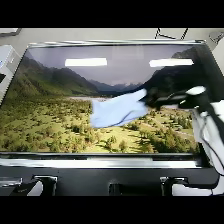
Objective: Fold the clothes and pants, and hang the long-sleeved shirts on hangers.
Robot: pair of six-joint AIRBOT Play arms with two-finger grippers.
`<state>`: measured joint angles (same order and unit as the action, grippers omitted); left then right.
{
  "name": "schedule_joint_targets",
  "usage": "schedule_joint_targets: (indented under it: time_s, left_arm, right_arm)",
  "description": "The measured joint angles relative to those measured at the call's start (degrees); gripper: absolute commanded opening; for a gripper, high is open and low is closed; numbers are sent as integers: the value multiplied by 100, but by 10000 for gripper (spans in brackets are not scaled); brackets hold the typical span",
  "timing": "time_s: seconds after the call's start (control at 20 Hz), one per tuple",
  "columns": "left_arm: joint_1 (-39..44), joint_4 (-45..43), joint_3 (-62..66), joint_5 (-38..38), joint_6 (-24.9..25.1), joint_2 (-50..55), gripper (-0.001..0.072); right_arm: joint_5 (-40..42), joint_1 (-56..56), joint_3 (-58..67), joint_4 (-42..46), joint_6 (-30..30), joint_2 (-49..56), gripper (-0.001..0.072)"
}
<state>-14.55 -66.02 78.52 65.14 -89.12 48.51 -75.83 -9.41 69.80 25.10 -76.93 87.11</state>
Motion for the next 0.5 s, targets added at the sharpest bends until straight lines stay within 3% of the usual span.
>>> schedule_joint_targets:
  time_s: [0.25, 0.5]
  left_arm:
    - [0, 0, 0, -17, 2, 0, 23]
    - [0, 0, 0, -17, 13, 0, 23]
  right_arm:
    - [-684, -1604, 2041, 1023, -1123, -385, 42]
    - [-1165, -3331, 3355, 1405, -1958, -466, 42]
